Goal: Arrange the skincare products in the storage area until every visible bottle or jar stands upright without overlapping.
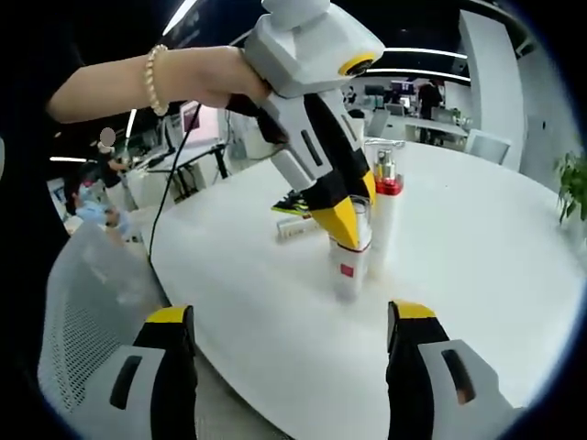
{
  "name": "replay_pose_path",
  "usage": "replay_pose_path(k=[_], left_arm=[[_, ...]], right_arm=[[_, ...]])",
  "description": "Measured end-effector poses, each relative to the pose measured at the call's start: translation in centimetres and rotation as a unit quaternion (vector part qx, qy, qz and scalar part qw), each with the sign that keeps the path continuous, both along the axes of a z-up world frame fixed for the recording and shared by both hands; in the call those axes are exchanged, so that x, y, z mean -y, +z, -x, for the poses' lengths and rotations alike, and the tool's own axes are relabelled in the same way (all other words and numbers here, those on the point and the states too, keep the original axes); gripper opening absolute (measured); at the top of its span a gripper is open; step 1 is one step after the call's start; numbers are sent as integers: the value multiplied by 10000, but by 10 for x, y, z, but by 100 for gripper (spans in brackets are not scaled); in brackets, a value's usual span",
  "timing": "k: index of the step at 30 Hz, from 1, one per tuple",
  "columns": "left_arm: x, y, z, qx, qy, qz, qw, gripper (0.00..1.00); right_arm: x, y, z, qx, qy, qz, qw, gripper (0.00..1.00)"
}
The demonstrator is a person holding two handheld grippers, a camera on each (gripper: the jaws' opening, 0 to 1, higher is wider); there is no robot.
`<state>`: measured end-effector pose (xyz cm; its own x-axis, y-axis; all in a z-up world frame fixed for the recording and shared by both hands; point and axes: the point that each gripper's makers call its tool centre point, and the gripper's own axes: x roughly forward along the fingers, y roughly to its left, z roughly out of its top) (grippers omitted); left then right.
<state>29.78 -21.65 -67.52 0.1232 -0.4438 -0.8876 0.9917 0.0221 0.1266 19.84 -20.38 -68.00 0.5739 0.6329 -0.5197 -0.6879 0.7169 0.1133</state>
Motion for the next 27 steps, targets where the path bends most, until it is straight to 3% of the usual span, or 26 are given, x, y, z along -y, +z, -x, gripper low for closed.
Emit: replay_pose_path(k=[4,18,27], left_arm=[[1,3,0,107,-163,24,9998,27],[1,12,-1,189,-184,163,9995,30],[-1,26,-2,311,-149,364,9987,34]], right_arm=[[-1,1,0,-11,-8,-68,10000,87],[-2,-3,3,-79,61,20,9999,86],[-2,-7,3,-129,79,88,9998,87]])
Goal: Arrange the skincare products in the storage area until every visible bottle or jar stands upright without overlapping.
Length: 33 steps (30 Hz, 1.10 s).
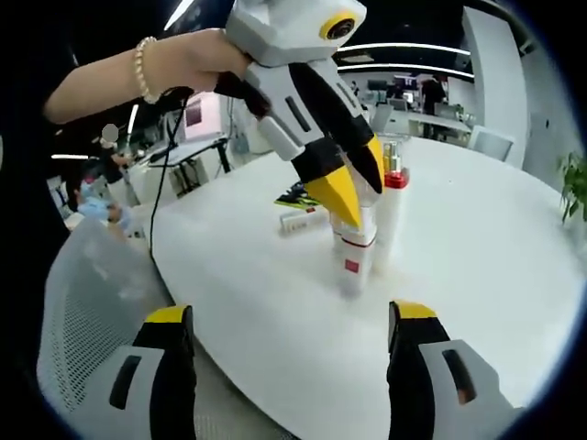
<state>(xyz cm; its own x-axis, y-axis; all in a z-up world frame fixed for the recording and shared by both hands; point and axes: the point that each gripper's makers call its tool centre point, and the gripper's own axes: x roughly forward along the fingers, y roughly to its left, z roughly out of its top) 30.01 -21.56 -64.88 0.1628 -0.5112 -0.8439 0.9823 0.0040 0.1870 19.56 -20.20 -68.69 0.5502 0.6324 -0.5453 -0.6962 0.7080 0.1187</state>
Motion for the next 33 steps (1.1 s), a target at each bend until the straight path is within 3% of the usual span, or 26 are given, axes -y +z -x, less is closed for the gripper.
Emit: replay_pose_path(k=[8,17,23,33], left_arm=[[-7,18,1,95,199,204,9995,39],[-30,30,3,142,500,391,9979,40],[-50,35,9,-5,924,696,9933,42],[-99,33,20,-138,1668,876,9820,51]], right_arm=[[1,-3,-1,-29,-15,63,10000,86],[-3,-4,2,-28,136,172,9998,86],[-7,-4,3,32,228,166,9996,89],[-6,-6,5,-86,185,57,9998,89]])
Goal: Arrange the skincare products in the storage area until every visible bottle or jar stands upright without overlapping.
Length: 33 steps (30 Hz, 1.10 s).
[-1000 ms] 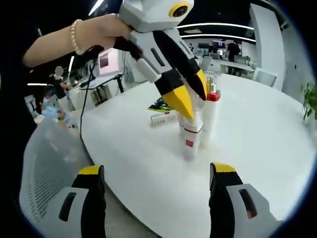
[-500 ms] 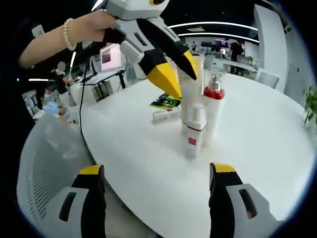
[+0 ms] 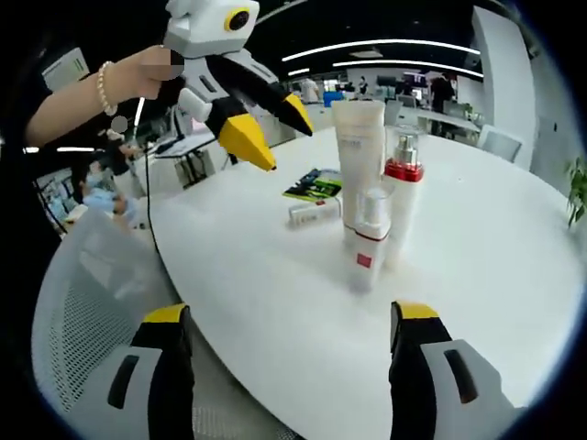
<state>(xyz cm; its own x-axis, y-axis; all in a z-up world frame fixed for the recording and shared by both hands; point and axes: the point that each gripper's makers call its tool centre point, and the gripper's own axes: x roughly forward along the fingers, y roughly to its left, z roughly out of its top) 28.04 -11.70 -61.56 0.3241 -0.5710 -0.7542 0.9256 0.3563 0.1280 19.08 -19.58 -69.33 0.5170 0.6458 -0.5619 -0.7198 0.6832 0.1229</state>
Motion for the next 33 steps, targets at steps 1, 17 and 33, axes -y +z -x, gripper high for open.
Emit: replay_pose_path(k=[1,17,33], left_arm=[[-5,-1,1,-6,61,-2,10000,52],[-93,-28,34,-515,1412,351,9880,66],[-108,-45,66,-1145,2297,1257,9583,73]], right_arm=[[0,0,0,3,-17,7,10000,89],[-5,-7,8,-251,95,120,9996,89],[-1,-6,7,-365,-152,44,9992,90]])
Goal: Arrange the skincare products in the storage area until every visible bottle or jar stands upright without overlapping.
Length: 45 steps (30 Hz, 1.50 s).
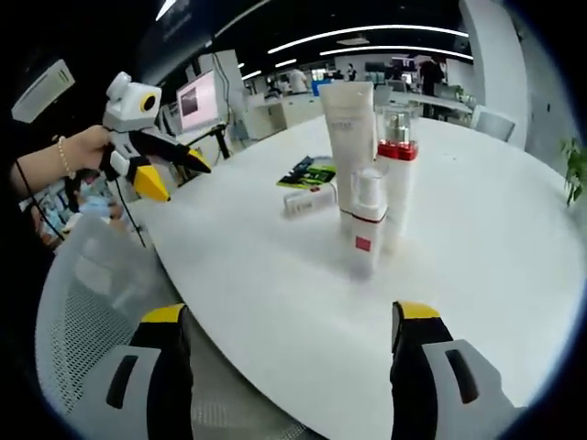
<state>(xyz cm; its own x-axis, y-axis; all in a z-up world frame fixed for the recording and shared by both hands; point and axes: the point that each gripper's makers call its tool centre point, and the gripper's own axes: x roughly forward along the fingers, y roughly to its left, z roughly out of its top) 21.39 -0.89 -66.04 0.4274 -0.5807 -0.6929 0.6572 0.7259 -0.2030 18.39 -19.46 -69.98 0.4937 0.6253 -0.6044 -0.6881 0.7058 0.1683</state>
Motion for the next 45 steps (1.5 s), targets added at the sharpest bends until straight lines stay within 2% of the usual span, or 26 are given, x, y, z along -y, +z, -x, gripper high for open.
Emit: replay_pose_path(k=[8,11,12,19,21,26,31,33,35,39,45], left_arm=[[-12,-15,13,-133,321,96,9993,75],[-13,-13,14,-210,690,584,9957,78],[-12,-13,16,-212,733,625,9951,80],[-25,-29,27,-236,816,453,9954,80],[-28,-34,30,-320,957,504,9936,80],[-32,-37,35,-278,1175,640,9906,82],[-37,-49,43,-343,1186,498,9911,81],[-37,-47,42,-347,1169,453,9915,82],[-35,-46,40,-175,1132,421,9925,83],[-35,-52,42,-176,986,228,9947,83],[-33,-52,43,-235,944,256,9949,83]], right_arm=[[1,-2,-1,-30,3,14,10000,90],[0,-2,1,-78,17,6,10000,89],[0,-2,1,-87,24,2,10000,89],[-2,-5,1,-149,62,8,9999,89],[-2,-5,1,-180,59,10,9998,89],[-3,-6,2,-205,83,32,9998,88],[-3,-8,2,-229,104,52,9997,89],[-3,-9,3,-234,112,63,9996,89],[-3,-9,3,-225,126,83,9996,89],[-2,-9,3,-204,132,123,9996,89],[-2,-8,1,-193,93,111,9997,89]])
